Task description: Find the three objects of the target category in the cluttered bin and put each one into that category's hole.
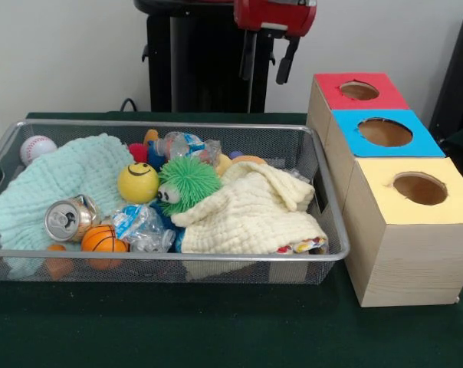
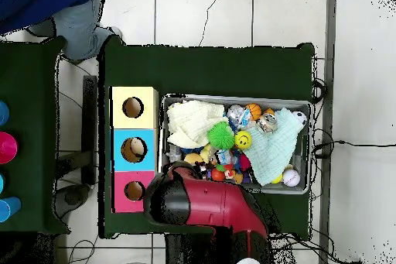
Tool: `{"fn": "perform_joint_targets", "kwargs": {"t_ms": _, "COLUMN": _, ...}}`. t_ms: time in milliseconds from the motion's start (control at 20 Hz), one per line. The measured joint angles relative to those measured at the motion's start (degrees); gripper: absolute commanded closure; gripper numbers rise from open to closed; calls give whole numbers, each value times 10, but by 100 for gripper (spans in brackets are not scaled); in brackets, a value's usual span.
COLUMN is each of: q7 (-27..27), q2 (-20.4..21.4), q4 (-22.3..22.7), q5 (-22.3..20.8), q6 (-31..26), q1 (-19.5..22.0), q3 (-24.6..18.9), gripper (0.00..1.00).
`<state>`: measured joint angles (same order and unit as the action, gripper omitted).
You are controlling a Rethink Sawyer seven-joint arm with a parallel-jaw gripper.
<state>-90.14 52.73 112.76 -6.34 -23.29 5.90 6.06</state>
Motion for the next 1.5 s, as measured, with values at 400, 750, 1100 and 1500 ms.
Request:
{"fn": "perform_joint_targets", "kwargs": {"t_ms": 400, "q7": 0, "q2": 19, "q4": 10, "q5": -1, "q6": 0, "q1": 28, "q3": -11, "gripper": 0}}
{"fn": "perform_joint_targets", "kwargs": {"t_ms": 750, "q7": 0, "q2": 22, "q4": 11, "q5": -1, "q6": 0, "q1": 37, "q3": -13, "gripper": 0}}
{"fn": "perform_joint_targets", "kwargs": {"t_ms": 1100, "q7": 0, "q2": 4, "q4": 11, "q5": -1, "q6": 33, "q1": 46, "q3": -13, "gripper": 0}}
{"fn": "perform_joint_targets", "kwargs": {"t_ms": 1500, "q7": 0, "q2": -33, "q4": 6, "q5": -1, "q6": 91, "q1": 52, "q3": -14, "gripper": 0}}
